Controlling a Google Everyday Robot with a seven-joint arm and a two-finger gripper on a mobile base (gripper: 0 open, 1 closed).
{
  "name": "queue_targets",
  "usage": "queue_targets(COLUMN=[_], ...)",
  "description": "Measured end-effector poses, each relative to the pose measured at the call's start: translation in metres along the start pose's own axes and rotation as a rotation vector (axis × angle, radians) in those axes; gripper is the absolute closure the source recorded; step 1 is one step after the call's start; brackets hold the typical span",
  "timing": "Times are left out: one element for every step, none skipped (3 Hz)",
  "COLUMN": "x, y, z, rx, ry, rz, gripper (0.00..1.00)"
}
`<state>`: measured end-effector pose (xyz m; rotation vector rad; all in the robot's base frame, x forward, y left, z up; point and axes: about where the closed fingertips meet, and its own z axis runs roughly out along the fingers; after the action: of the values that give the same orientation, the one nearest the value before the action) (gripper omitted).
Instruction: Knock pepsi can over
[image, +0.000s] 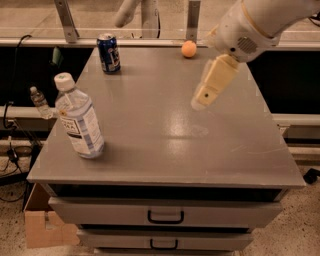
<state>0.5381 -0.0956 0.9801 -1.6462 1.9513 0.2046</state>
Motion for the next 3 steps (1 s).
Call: queue_targets(x=[-0.064,-0.127,-0.127], y=[-0.023,-0.036,-0.035], z=[0.033,0.047,0.047], rx=[-0.01,-0.031,-0.031], ry=[-0.129,-0.243,-0.243], rz=[-0.001,0.028,0.028], gripper=[0.0,0.0,0.0])
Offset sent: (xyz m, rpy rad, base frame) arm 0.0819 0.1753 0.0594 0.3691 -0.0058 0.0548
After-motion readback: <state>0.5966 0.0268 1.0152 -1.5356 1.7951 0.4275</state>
